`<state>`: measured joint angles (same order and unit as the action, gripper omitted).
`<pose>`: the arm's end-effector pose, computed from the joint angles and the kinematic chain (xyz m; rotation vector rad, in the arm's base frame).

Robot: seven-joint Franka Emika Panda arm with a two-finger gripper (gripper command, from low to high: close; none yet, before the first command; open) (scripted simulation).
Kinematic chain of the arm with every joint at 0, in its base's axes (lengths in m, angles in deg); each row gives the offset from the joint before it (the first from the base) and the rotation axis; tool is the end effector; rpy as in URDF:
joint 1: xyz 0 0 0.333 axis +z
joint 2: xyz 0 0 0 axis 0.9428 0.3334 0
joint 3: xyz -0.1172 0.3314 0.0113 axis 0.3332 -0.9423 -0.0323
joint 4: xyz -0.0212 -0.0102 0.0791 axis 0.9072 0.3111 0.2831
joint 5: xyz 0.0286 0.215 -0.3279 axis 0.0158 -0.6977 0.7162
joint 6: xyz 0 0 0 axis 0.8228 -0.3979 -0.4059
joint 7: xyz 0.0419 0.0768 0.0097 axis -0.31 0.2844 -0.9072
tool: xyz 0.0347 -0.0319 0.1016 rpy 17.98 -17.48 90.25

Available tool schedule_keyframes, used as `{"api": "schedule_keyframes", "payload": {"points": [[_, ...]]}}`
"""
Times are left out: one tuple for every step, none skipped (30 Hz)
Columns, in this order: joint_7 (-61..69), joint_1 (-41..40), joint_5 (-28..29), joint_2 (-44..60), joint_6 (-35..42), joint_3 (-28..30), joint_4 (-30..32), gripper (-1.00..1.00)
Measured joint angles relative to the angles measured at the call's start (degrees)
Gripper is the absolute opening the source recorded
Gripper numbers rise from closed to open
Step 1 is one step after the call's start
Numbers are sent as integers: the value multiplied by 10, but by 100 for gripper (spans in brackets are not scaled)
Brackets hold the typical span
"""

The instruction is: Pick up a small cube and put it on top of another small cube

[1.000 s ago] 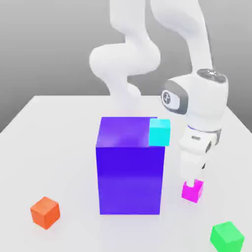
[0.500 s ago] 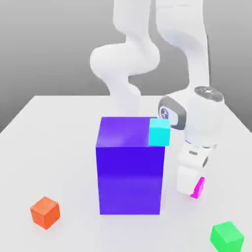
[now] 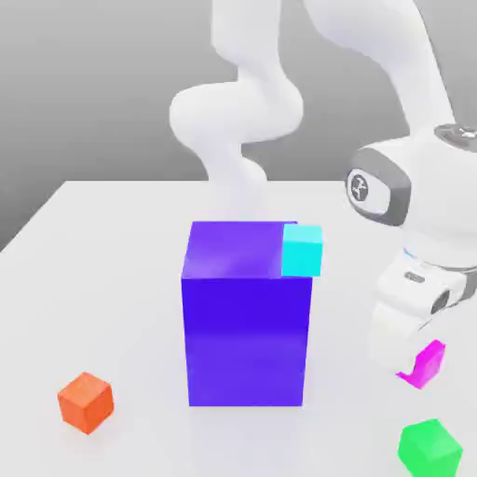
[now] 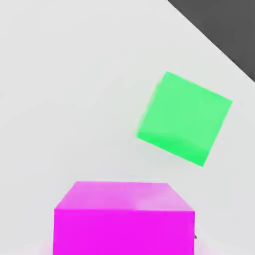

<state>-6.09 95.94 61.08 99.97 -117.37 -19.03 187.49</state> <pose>0.4488 0.2392 0.2608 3.1289 -0.1945 -0.0009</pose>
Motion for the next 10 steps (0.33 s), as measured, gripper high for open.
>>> {"api": "schedule_keyframes", "payload": {"points": [[-9, 0, -4, 8, 11, 4, -20, -100], [-19, -2, -8, 15, 24, 8, -41, -100], [-24, -2, -9, 29, 20, 10, -52, -100], [-27, -2, -9, 47, 9, 11, -58, -100], [-29, -2, -9, 66, -7, 12, -62, -100], [-30, -2, -8, 86, -24, 12, -64, -100], [-31, -1, -7, 101, -38, 13, -65, 100], [-31, -1, -7, 101, -38, 13, -65, 100], [-31, -1, -7, 101, -38, 13, -65, 100], [-31, -1, -7, 101, -38, 13, -65, 100]]}}
